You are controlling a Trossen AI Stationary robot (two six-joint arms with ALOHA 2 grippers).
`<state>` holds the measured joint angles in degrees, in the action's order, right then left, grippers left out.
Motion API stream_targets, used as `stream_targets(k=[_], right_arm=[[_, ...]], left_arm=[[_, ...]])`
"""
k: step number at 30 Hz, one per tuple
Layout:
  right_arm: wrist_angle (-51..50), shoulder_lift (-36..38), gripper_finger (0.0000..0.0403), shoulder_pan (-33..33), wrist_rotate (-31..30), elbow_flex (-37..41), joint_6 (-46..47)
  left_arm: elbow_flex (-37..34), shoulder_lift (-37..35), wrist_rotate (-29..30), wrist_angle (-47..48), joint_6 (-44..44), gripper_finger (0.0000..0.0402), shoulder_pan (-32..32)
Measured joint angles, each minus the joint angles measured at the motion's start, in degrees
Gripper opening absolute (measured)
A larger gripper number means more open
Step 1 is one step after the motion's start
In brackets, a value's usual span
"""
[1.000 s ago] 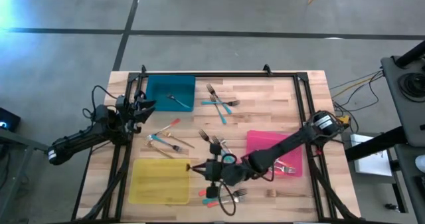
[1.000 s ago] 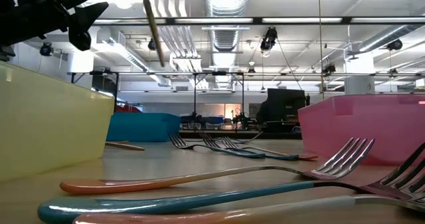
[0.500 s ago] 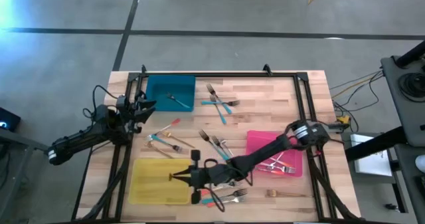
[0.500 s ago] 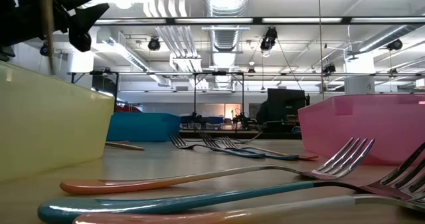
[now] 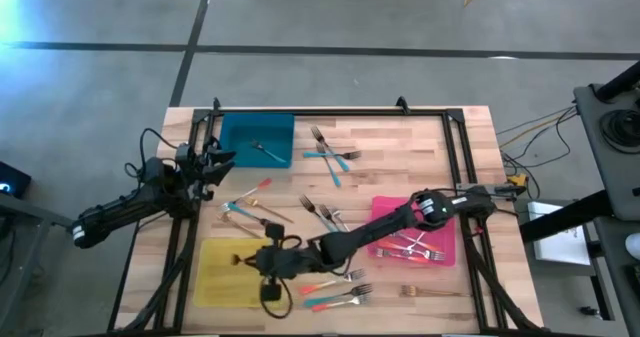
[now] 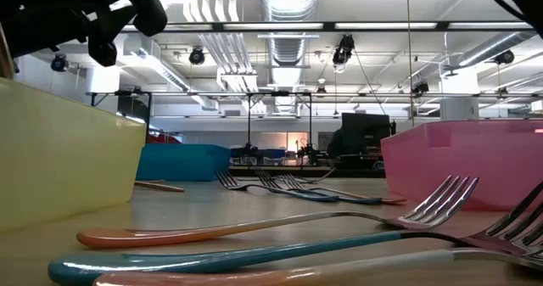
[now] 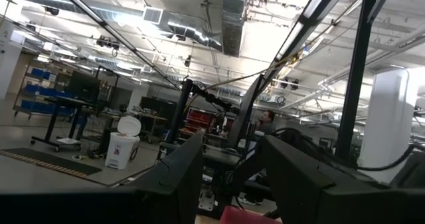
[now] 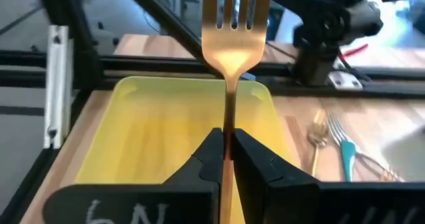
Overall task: Sort silverware by color (type)
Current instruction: Put the gold fork into the yellow bin
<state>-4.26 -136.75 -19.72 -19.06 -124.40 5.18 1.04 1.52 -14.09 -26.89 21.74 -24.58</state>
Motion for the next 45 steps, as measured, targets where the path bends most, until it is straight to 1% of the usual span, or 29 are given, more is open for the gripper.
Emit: stream_targets(k=[4,8,15,18,21,33,35,38,42,45], right_arm=[[-5.7,-1.0,0.0013,0.7,1.4,-3.5,5.0],[-7.6,-1.0,0.0013,1.0,3.1,-3.6,10.0],[-8.0,-1.1,0.0013,1.0,3.2,-3.4,10.8],[-8.0,-1.1,0.0013,1.0,4.7,-3.3,10.9],[-7.9,-1.1,0.0016,1.0,4.7,-3.3,10.8],[-8.7,-0.9,0.0101,1.0,6.0,-3.2,10.8],[-13.2,0.1,0.0107,1.0,6.1,-3.2,10.9],[-25.3,3.5,0.0110,0.6,6.2,-3.2,12.4],[-44.7,7.7,0.0102,-0.8,6.1,-3.9,22.3],[-59.5,9.0,0.0093,-2.7,6.2,-3.8,31.5]], left_arm=[[0.0,0.0,0.0,0.0,0.0,0.0141,0.0],[0.0,0.1,0.0,0.1,0.0,0.0141,0.0],[0.0,0.1,0.0,0.1,0.0,0.0141,0.0],[0.0,0.1,0.0,0.1,0.0,0.0141,0.0],[0.0,0.1,0.0,0.1,0.0,0.0141,0.0],[0.0,0.1,0.0,0.1,0.0,0.0141,0.0],[0.0,0.1,0.0,0.1,0.0,0.0141,0.0],[0.0,0.1,0.0,0.1,0.0,0.0141,0.0],[0.0,0.1,0.0,0.1,0.0,0.0141,0.0],[0.0,0.1,0.0,0.1,0.0,0.0141,0.0]])
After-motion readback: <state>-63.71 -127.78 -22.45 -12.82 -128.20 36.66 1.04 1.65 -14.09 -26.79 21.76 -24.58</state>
